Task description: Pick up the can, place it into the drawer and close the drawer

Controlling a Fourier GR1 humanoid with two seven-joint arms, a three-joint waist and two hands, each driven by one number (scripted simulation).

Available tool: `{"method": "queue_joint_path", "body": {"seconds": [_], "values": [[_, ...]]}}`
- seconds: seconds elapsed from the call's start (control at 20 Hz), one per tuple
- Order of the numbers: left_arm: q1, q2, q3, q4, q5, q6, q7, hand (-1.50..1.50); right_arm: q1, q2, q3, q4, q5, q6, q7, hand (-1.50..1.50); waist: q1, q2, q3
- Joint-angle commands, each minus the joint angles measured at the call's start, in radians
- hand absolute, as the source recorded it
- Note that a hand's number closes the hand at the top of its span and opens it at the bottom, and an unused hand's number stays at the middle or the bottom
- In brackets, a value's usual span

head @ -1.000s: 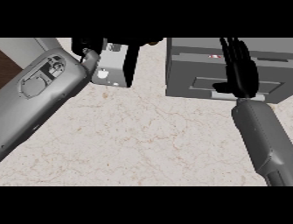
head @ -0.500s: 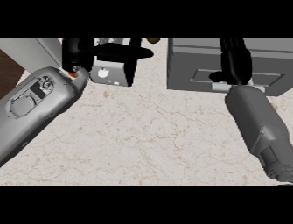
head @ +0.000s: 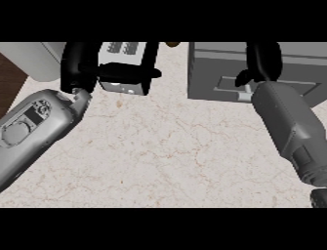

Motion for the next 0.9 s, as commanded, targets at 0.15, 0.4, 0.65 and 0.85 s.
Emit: {"method": "queue_joint_path", "body": {"seconds": [0.15,0.4,0.65,0.85], "values": [[0.073,0.019,0.007,-0.072,-0.019,0.002,-0.011,-1.50,-0.094,0.007,-0.043,0.060,-0.042,0.027,-0.048,-1.50,0.024,0.007,0.004],[0.101,0.026,0.027,-0.065,-0.015,-0.021,-0.049,-1.50,-0.127,0.057,-0.162,0.009,-0.197,0.059,-0.175,-1.50,0.028,0.010,0.006],[0.123,0.029,0.029,-0.077,-0.029,-0.014,-0.054,-1.50,-0.127,0.093,-0.257,-0.017,-0.313,0.087,-0.280,-1.50,0.001,0.001,0.005],[0.114,0.037,0.034,-0.086,-0.031,-0.008,-0.011,-1.50,-0.169,0.094,-0.329,-0.020,-0.398,0.167,-0.315,-1.50,-0.011,-0.003,0.005]]}}
